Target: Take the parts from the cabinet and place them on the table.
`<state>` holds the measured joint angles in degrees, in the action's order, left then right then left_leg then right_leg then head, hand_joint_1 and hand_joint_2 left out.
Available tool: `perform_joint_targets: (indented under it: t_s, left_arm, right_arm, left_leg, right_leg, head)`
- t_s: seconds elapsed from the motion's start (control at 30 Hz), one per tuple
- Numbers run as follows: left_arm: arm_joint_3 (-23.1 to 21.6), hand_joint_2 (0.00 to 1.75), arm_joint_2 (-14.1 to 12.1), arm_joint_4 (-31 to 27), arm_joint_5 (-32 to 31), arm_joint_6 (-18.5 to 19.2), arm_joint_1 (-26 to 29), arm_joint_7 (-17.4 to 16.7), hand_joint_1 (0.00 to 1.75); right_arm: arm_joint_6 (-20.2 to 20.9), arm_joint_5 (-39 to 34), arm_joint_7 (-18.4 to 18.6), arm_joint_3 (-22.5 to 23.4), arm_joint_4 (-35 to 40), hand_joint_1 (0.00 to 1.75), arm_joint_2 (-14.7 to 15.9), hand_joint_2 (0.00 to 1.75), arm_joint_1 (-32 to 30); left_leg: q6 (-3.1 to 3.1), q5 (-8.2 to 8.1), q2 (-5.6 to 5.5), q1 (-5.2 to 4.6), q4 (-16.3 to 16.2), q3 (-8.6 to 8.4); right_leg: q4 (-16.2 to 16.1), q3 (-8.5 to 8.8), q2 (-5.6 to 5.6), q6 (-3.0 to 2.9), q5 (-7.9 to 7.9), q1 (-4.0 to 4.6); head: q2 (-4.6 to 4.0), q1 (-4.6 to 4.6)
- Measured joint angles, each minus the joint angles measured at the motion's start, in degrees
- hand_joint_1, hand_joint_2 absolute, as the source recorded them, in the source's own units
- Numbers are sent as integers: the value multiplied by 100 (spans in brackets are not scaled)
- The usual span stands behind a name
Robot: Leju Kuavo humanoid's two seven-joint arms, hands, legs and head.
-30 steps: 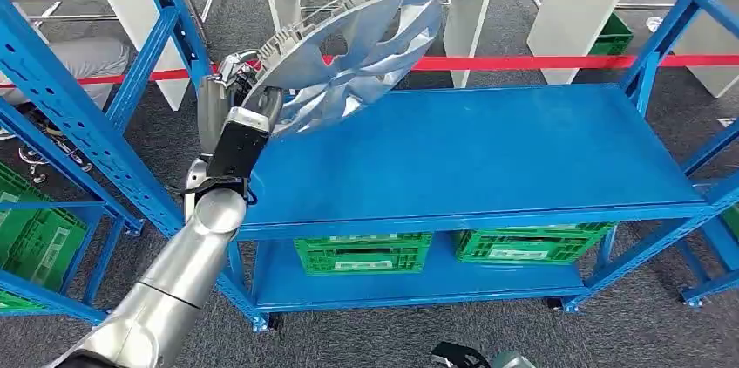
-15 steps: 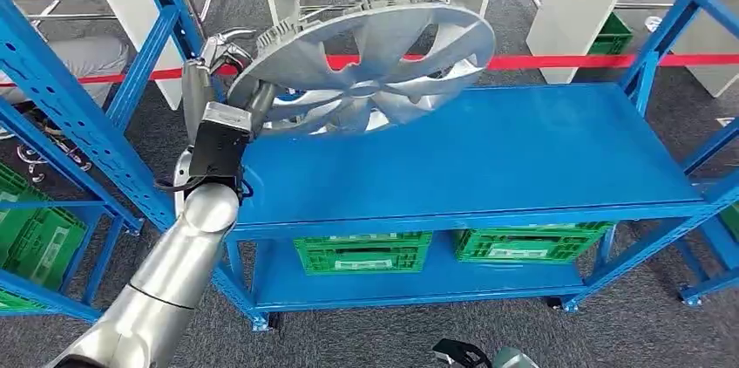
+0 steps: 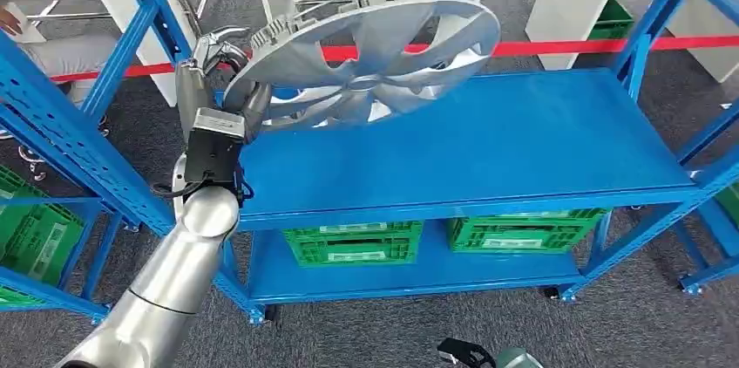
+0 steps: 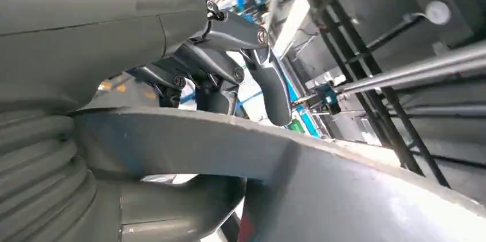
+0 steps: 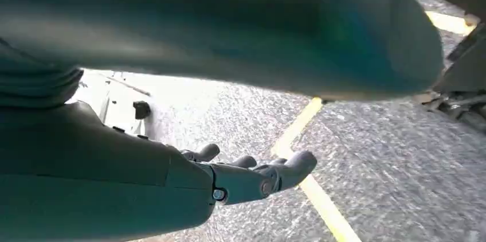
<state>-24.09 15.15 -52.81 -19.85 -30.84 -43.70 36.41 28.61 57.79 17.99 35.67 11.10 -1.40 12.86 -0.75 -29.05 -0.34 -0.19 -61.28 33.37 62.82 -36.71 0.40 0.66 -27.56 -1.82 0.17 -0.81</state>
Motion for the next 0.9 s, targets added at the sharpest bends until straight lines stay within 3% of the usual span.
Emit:
perform_joint_targets:
  t_s: [0.07, 0.1, 0.17, 0.2, 0.23, 0.27, 0.33, 0.37, 0.4, 0.43, 0.5, 0.53, 0.57, 0.6, 0.67, 0.7, 0.73, 0.77, 0.8, 0.83, 0.87, 0.9]
  left_arm:
    - [-2, 175, -15, -20, 0, 0, 16, -7, 175]
    - [-2, 175, -24, -37, 2, 0, 14, -7, 175]
    - [-4, 175, -31, -59, 0, 0, 21, -18, 175]
    - [-4, 175, -41, -63, 0, 0, 31, -26, 175]
    - [-4, 175, -52, -63, 2, 0, 48, -26, 175]
    - [-4, 175, -63, -66, 0, 0, 61, -33, 175]
    - [-9, 175, -61, -83, 0, 0, 59, -39, 175]
    - [-13, 175, -59, -112, 0, 0, 51, -39, 175]
    - [-17, 175, -52, -144, 0, 0, 51, -39, 175]
    - [-22, 175, -52, -160, 0, 0, 45, -35, 175]
    - [-24, 175, -55, -164, 0, 0, 26, -35, 175]
    - [-26, 175, -55, -168, 0, 0, 29, -39, 175]
    - [-33, 175, -52, -168, 0, 0, 24, -37, 175]
    - [-37, 175, -41, -173, 0, 0, 22, -37, 175]
    - [-39, 175, -35, -177, 0, 0, 21, -39, 175]
    - [-39, 175, -37, -175, 0, 2, 33, -39, 175]
    - [-39, 175, -39, -173, 0, 7, 52, -39, 175]
    - [-39, 175, -44, -170, 0, 15, 69, -39, 175]
    - [-39, 175, -46, -168, 2, 33, 79, -42, 175]
    - [-39, 175, -46, -157, 13, 53, 78, -46, 175]
    - [-39, 175, -46, -155, 26, 79, 77, -50, 175]
    - [-39, 175, -43, -157, 44, 85, 75, -57, 175]
  right_arm:
    - [0, 6, -2, 7, 0, 0, -2, 0, 9]
    - [0, 22, -2, 13, 0, 0, 0, 0, 15]
    - [0, 35, -2, 20, 0, 0, 0, 0, 14]
    - [0, 35, -2, 22, 0, 0, 0, 0, 13]
    - [0, 37, -2, 22, 0, 0, 0, 0, 13]
    - [0, 39, -2, 22, 0, 0, 0, 0, 13]
    - [0, 44, -2, 22, 0, 0, 0, 0, 14]
    - [0, 46, -2, 22, 0, 0, 0, 0, 17]
    - [-2, 46, -5, 22, 0, 0, -2, 0, 14]
    - [-2, 48, -4, 22, 0, 0, 2, 0, 14]
    - [-2, 48, -7, 24, 0, 0, 2, 0, 19]
    - [-2, 48, -4, 24, 0, 0, 2, 0, 11]
    - [-2, 48, -4, 24, 0, 0, 2, 0, 6]
    - [8, 50, -4, 26, 0, 0, 2, 0, 11]
    - [15, 50, -2, 24, 0, 0, 7, 0, 11]
    - [-5, 50, -2, 26, 0, 0, 7, 0, 13]
    - [-7, 50, 0, 26, 0, 0, 7, 0, 13]
    - [-7, 52, 0, 26, 0, 0, 7, 0, 12]
    - [-7, 52, 6, 26, 0, 0, 7, 0, 12]
    - [-7, 52, 9, 26, 0, 0, 7, 0, 14]
    - [-7, 52, 9, 26, 2, 0, 7, 0, 19]
    - [-7, 50, 7, 26, 15, 0, 7, 0, 33]
  left_leg:
    - [-68, -146, 6, 19, -104, 84]
    - [-101, -405, 10, 25, -392, 186]
    - [-126, -831, 10, 30, -1169, 471]
    - [-124, -948, 11, 30, -1484, 575]
    - [-109, -932, 10, 29, -1591, 582]
    - [-78, -804, 9, 23, -1454, 476]
    - [48, -348, 7, -18, -583, -53]
    - [131, -312, 9, -60, -119, -328]
    - [146, -430, 20, -68, 71, -446]
    - [95, -288, 26, -86, 74, -420]
    - [127, -211, 20, -124, 130, -334]
    - [169, -102, 30, -89, 239, -320]
    - [173, 19, 75, -50, 323, -336]
    - [231, 131, 54, -43, 384, -254]
    - [245, 287, 55, -40, 387, -72]
    - [243, 349, 56, -41, 378, 16]
    - [240, 414, 63, -42, 362, 115]
    - [234, 470, 67, -40, 341, 207]
    - [221, 530, 67, -34, 311, 314]
    - [199, 583, 67, -26, 267, 423]
    - [178, 615, 66, -20, 226, 494]
    - [136, 647, 61, -49, 151, 594]
  right_leg:
    - [-33, -44, -5, -105, 59, -20]
    - [-46, -71, -7, -158, 95, -16]
    - [-46, -139, -17, -197, 151, 3]
    - [-45, -179, -21, -207, 184, 18]
    - [-45, -221, -22, -216, 223, 34]
    - [-45, -265, -20, -217, 260, 51]
    - [-47, -358, -14, -216, 359, 90]
    - [-48, -383, -16, -211, 401, 95]
    - [-72, -398, -18, -174, 451, 100]
    - [-123, -382, -25, -131, 511, 69]
    - [-229, -361, -28, -47, 654, 44]
    - [-306, -361, -22, 4, 723, 84]
    - [-278, -409, -11, 4, 639, 54]
    - [-124, -477, -18, 32, 299, 66]
    - [613, -649, -17, 70, -377, 70]
    - [1011, -719, -17, 85, -551, 70]
    - [1311, -740, -17, 96, -556, 72]
    - [1371, -676, -17, 102, -426, 71]
    - [1214, -476, -20, 107, -199, 66]
    - [836, -165, -22, 109, -30, 63]
    - [467, 123, -28, 111, -11, 61]
    - [-117, 508, -29, 93, -294, 80]
  head:
    - [0, -4]
    - [0, -7]
    - [0, -7]
    - [0, -9]
    - [0, -7]
    - [0, -9]
    - [0, -7]
    - [0, -4]
    - [0, 4]
    - [0, -9]
    - [0, -4]
    - [0, -9]
    - [0, -9]
    - [0, 11]
    - [0, 17]
    - [0, 20]
    - [0, 17]
    - [0, 20]
    - [0, 20]
    - [0, 20]
    - [0, 20]
    - [0, 22]
